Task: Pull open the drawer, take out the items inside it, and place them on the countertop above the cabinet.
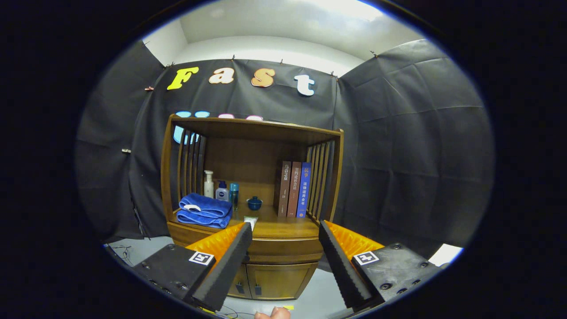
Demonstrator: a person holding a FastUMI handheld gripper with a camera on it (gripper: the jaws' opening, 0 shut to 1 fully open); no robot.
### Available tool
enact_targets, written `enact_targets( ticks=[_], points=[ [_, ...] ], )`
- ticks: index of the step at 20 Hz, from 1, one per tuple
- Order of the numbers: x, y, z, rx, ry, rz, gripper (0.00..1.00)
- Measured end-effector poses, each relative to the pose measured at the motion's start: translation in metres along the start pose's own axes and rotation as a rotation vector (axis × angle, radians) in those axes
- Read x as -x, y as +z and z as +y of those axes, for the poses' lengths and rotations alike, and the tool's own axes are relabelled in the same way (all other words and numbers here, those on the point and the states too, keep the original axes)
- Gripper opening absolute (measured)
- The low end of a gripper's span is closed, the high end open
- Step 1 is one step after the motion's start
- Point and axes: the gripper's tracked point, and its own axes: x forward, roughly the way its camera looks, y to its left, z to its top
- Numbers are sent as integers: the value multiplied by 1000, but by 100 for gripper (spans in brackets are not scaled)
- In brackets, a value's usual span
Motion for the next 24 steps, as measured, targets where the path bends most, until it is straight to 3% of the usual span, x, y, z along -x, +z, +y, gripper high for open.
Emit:
enact_targets(
  ticks=[24],
  points=[
    [1,2,-7,-7,-18,-7,99]
  ],
)
